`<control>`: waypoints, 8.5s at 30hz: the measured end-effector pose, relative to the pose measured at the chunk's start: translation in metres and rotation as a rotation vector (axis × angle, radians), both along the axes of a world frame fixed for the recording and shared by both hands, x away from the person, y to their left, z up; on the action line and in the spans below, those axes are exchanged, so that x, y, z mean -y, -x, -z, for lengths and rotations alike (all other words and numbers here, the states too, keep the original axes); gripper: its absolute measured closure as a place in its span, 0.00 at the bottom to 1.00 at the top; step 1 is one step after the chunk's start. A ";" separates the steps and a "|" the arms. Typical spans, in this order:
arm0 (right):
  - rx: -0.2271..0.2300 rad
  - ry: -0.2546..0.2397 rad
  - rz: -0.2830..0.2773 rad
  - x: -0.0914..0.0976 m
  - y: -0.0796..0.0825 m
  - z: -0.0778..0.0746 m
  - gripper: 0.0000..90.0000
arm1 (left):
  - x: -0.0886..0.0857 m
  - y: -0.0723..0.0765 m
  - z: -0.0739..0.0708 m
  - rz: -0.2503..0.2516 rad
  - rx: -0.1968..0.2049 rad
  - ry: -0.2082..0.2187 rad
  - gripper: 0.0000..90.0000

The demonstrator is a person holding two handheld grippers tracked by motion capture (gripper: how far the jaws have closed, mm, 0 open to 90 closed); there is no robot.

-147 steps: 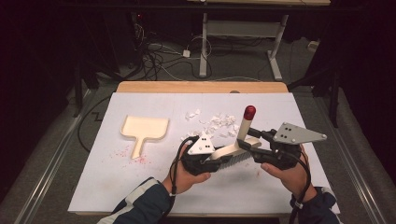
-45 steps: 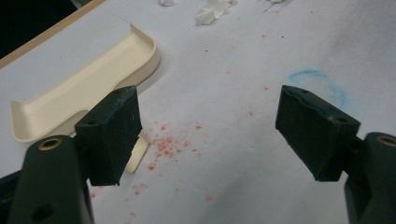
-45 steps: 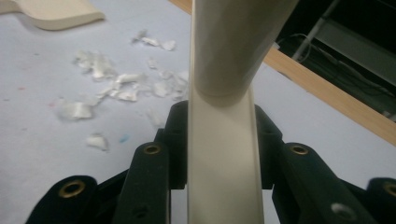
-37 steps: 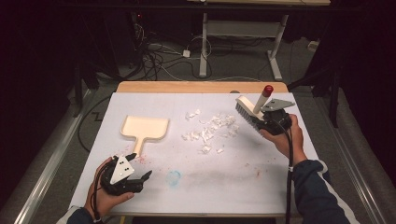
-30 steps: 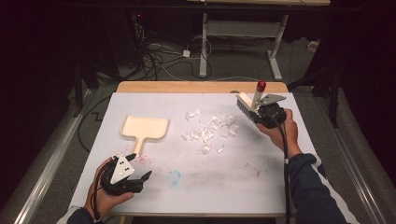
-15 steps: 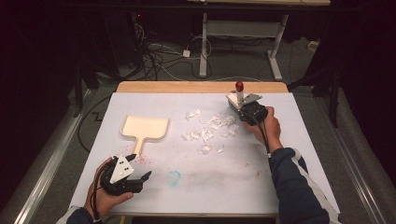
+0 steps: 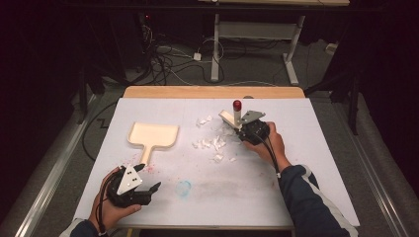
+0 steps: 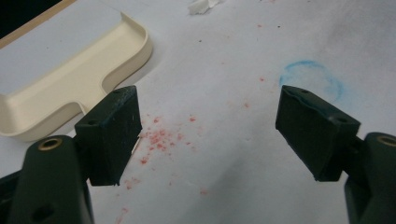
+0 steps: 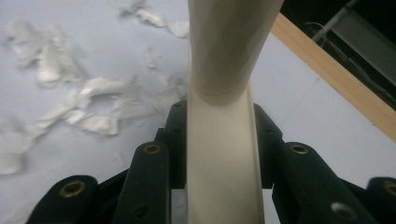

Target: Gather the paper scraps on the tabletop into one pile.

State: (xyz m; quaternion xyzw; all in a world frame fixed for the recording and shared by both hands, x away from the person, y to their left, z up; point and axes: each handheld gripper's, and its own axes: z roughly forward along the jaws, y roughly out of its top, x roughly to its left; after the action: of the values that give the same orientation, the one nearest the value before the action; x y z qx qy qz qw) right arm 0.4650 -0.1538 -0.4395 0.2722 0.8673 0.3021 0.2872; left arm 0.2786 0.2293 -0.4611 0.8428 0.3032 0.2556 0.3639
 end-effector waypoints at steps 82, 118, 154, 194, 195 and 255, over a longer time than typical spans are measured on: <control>-0.044 0.006 -0.542 -0.023 0.014 -0.003 0.75 | 0.005 0.003 0.003 0.028 -0.031 -0.028 0.24; -0.148 -0.473 -0.174 -0.045 0.070 -0.038 0.75 | 0.005 0.006 0.001 0.023 -0.023 -0.035 0.24; -0.141 -0.490 0.131 -0.021 0.086 -0.014 0.75 | 0.007 0.007 0.001 0.047 -0.037 -0.058 0.24; 0.078 -0.268 0.272 -0.046 0.085 0.009 0.75 | 0.012 0.008 0.002 0.059 -0.032 -0.083 0.24; 0.096 -0.258 0.257 -0.048 0.085 0.009 0.75 | 0.012 0.008 0.002 0.059 -0.032 -0.083 0.24; 0.058 -0.371 0.199 0.007 0.081 -0.010 0.75 | 0.011 0.008 0.001 0.063 -0.029 -0.064 0.24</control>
State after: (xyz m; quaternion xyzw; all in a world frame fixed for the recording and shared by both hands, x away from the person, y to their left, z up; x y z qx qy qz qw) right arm 0.3835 -0.1612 -0.4290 0.3957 0.7570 0.4346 0.2855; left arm 0.2705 0.2182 -0.4616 0.8667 0.2735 0.2413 0.3404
